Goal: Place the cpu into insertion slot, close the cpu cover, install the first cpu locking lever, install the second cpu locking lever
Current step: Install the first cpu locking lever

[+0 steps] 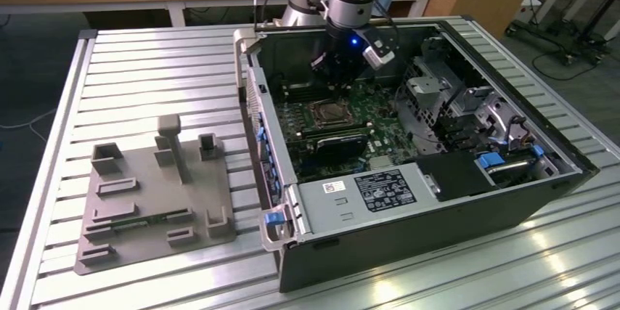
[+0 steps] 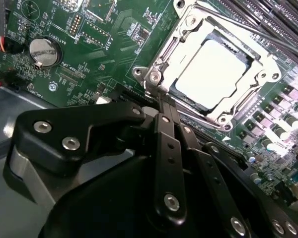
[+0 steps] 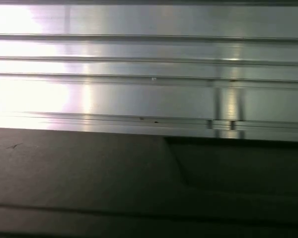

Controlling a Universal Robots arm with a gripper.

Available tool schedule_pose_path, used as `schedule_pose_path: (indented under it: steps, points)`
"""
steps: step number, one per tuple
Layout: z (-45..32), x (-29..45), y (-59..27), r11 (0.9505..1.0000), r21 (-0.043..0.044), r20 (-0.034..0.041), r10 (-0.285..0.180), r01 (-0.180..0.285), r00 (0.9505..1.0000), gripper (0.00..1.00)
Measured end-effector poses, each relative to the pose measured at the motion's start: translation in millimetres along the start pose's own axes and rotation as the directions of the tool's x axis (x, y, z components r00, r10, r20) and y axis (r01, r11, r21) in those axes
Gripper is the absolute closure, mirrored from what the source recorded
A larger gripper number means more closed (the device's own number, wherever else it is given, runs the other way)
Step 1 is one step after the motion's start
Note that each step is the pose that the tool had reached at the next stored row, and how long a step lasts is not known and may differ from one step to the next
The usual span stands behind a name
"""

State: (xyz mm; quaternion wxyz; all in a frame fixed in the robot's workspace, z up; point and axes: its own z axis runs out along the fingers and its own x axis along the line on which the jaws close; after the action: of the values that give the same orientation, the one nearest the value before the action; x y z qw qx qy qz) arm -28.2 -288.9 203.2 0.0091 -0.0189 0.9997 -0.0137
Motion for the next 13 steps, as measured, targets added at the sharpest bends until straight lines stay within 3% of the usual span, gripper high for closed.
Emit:
schedule_pose_path:
  steps: [13]
  points:
    - [3.9,0.1,0.1,1.0000,0.0060,-0.0003,0.000,0.000,1.0000,0.89]
